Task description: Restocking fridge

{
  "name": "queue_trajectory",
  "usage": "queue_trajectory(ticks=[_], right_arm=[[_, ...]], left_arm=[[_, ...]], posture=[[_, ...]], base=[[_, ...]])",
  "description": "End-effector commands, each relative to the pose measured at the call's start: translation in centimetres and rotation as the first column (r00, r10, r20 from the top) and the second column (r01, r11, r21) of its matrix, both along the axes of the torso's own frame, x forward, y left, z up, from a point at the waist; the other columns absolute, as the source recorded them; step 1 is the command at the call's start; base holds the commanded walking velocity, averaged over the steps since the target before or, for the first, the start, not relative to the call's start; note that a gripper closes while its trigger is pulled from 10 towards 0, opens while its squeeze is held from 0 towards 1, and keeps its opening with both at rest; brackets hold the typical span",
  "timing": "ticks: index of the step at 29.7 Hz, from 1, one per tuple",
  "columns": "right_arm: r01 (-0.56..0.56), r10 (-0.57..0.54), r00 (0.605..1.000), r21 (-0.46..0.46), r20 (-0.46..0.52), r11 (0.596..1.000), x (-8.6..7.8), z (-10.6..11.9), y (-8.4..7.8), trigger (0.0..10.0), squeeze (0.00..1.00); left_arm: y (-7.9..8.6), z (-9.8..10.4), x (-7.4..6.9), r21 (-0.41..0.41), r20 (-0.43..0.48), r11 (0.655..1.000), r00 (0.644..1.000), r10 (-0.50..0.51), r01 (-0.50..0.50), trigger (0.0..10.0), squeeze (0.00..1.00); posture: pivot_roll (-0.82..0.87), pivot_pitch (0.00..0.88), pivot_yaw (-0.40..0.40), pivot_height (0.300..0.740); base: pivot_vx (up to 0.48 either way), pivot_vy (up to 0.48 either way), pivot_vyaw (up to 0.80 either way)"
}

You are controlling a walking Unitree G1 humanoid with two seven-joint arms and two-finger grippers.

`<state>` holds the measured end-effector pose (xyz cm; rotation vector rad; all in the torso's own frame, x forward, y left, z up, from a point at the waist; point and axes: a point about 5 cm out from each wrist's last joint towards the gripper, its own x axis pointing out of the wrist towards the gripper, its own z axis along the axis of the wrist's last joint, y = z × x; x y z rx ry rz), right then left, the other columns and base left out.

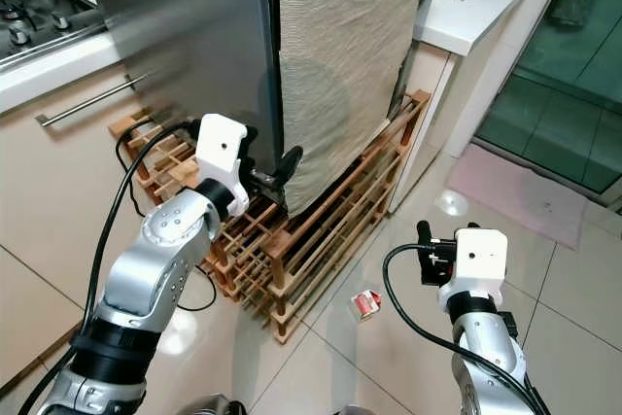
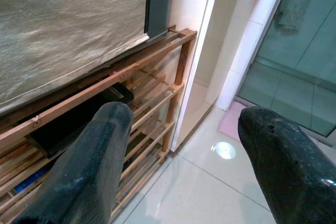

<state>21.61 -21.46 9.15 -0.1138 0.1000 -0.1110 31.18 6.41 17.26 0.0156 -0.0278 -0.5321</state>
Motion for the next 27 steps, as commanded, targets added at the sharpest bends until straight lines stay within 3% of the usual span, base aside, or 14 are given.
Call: queue_trajectory(ticks=[1,22,27], right_arm=[[0.007,-0.007,1.000,-0.006,0.004,1.000,-0.1,-0.1,-0.3,10.0,0.00],[0.024,-0.024,1.000,-0.008,-0.007,1.000,-0.8,-0.5,-0.4,10.0,0.00],[0.023,-0.023,1.000,-0.005,-0.002,1.000,-0.6,-0.5,-0.3,10.0,0.00]], left_arm=[[-0.6,0.4,0.3,0.007,0.016,1.000,1.000,-0.022,0.022,10.0,0.00],[-3.6,1.2,1.1,-0.012,0.050,0.995,0.994,-0.099,0.100,10.0,0.00],[-5.4,0.6,2.2,0.017,0.073,0.995,0.993,-0.096,0.095,10.0,0.00]], posture=[[0.01,0.036,0.004,0.740],[-0.01,0.059,0.019,0.740],[-0.01,0.057,0.021,0.740]], base=[[0.000,0.000,0.00],[0.000,0.000,0.00],[0.000,0.000,0.00]])
